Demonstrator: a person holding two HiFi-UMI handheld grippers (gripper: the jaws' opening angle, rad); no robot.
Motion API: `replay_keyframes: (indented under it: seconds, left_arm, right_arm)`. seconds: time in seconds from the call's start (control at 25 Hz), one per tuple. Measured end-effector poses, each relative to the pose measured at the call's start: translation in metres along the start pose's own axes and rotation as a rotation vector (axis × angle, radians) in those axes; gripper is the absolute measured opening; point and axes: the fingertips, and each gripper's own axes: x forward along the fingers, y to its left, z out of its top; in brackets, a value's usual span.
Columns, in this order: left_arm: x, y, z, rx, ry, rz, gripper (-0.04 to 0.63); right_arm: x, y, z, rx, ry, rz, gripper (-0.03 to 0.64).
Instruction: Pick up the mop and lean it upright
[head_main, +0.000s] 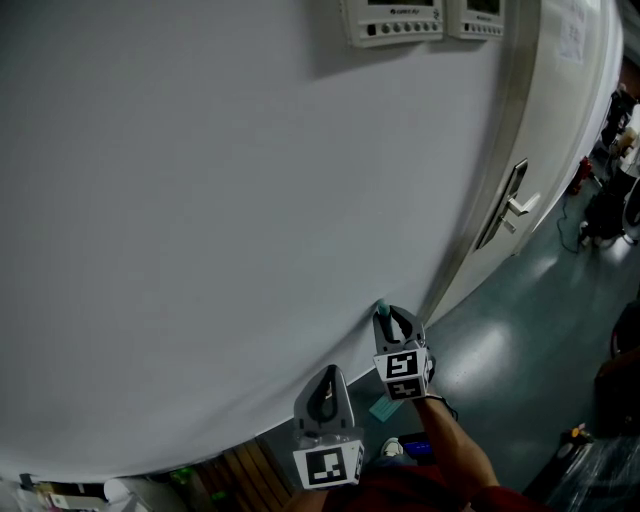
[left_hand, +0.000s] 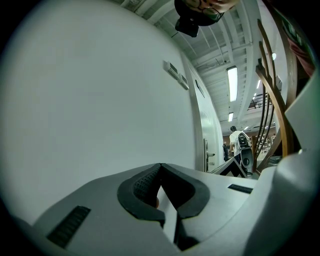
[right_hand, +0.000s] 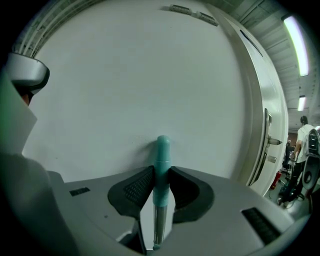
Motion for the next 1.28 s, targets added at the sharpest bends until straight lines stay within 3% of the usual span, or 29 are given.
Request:
replay_keyframes:
  seconds: [0.44,0.72,0.88,1.28]
  left_arm:
    - [0.002,-0.001,0.001,-0.011,-0.003,0.001,0.014]
    - [0.001,-0.004,-0.017,0.04,0.04,-0.016,0.014]
    - [0.005,-0.007,-0.001,-0.014,0.001,-0.012,0.014]
    - [0.01,-0.014,-0.007,0.018,0.017,-0.035,0.014]
  right_arm:
    - [-0.001,-0.004,-0.003,-0.02,0.001,-0.005,0.109]
    - [-0.012,-0.001,0.0,-0.003,-0.019,0.006,0.109]
    - [-0.026,-0.007,-0.005,-0.033,-0.03,-0.025,0.109]
    - [-0.081,-0.02,-0.015,-0.018,-0.061,-0.057,0.107]
